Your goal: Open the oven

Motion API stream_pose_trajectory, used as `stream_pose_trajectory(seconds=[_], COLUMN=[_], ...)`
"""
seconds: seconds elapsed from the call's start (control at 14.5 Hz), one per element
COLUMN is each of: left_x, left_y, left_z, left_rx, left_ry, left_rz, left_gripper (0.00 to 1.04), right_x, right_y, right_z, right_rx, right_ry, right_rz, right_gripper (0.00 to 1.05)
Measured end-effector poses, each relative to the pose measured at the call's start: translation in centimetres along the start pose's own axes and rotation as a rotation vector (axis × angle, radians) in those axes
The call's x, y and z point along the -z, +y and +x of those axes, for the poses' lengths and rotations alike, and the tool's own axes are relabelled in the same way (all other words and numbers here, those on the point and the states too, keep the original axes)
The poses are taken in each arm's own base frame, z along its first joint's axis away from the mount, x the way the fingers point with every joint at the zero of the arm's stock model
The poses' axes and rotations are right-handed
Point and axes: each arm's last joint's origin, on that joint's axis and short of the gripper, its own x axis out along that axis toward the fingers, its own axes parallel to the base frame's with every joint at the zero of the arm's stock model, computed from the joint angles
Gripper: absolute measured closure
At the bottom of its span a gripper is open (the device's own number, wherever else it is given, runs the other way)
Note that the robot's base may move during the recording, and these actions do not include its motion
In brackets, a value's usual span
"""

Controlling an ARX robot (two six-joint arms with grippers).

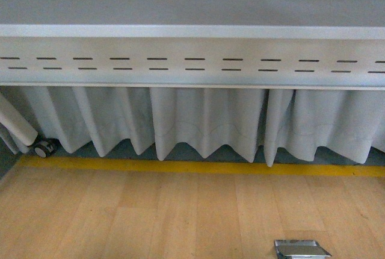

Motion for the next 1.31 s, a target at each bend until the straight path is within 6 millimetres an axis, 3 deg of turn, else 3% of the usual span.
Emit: stream_pose_trajectory(seconds=[1.31], left_x=[0.00], left_y=[0.00], left_z=[0.00], left_rx=[0.000], left_ry=[0.000], left_rz=[0.000], left_gripper=[0.07], right_x=[0.00], right_y=[0.00], right_z=[0.00], right_rx=[0.000], right_ry=[0.000], right_rz=[0.000], right_gripper=[0.06])
